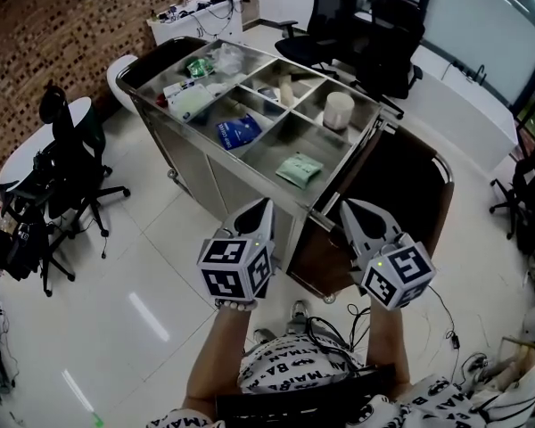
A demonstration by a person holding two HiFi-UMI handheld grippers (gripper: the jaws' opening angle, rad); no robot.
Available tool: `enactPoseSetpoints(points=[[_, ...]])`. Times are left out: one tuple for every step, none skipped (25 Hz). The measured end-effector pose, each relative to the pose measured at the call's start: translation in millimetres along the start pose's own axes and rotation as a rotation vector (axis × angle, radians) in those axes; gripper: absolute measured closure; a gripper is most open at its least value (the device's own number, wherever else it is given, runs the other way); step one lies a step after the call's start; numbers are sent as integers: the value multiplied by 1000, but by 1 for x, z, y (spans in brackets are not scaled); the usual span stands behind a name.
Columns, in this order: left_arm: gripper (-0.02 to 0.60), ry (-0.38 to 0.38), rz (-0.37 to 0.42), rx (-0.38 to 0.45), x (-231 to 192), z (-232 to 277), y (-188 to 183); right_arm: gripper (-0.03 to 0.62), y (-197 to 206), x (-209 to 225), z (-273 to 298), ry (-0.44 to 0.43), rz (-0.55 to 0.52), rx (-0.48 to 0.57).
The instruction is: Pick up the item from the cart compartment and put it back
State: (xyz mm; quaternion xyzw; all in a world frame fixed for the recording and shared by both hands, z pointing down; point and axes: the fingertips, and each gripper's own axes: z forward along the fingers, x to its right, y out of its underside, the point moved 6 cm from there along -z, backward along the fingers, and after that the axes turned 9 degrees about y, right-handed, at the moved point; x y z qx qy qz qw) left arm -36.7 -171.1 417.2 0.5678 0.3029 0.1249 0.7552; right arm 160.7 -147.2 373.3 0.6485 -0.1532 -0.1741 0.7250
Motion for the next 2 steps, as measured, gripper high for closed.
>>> enactPoseSetpoints(points=[[580,1,1,1,2,-1,0,586,-1,-1,-2,1,-3,0],[580,3,1,1,3,-2,0,586,-1,-2,-4,1,-7,0]])
